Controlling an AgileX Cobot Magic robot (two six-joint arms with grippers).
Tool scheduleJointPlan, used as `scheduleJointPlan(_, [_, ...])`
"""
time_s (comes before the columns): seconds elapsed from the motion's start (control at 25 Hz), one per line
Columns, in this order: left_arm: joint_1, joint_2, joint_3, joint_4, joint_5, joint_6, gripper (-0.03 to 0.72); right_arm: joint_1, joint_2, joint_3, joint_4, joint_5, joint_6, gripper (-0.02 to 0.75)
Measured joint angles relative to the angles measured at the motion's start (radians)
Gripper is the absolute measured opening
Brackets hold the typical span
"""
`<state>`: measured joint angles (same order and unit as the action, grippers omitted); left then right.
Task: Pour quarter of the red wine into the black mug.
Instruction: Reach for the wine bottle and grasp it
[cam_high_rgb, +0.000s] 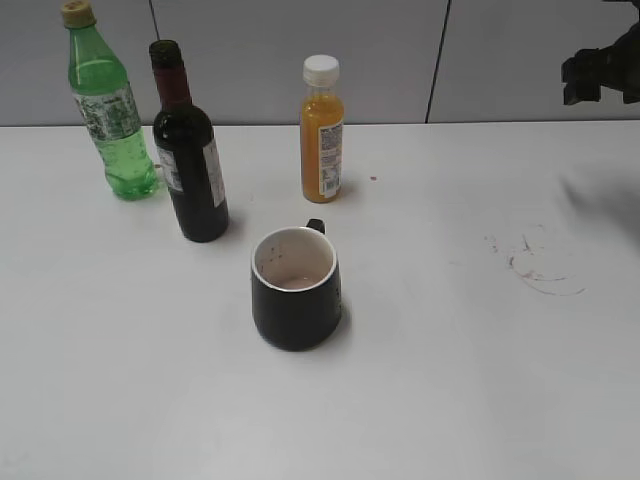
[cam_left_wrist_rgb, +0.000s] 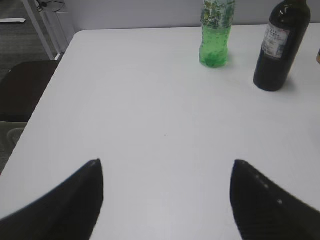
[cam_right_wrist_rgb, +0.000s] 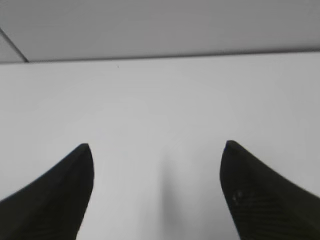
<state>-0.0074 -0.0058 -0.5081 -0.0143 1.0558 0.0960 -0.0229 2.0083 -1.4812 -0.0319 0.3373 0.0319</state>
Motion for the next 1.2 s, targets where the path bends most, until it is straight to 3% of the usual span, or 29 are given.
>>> scheduleJointPlan(0.2, [0.000,0.000,0.000,0.000,0.000,0.000,0.589,0.000,-0.001,-0.157,0.058,0.413,-0.099,0.596])
scheduleJointPlan(0.48, [0.000,0.000,0.000,0.000,0.000,0.000,0.589,0.000,-0.004,-0.240,0.141,0.820,-0.163,0.595])
scheduleJointPlan(0.8, [0.000,0.000,0.000,0.000,0.000,0.000,0.589,0.000,-0.134,-0.191,0.169,0.850,-0.165,0.595])
scheduleJointPlan(1.2, [0.000,0.000,0.000,0.000,0.000,0.000,0.589,0.000,-0.620,0.289,0.171,0.837,-0.166,0.594])
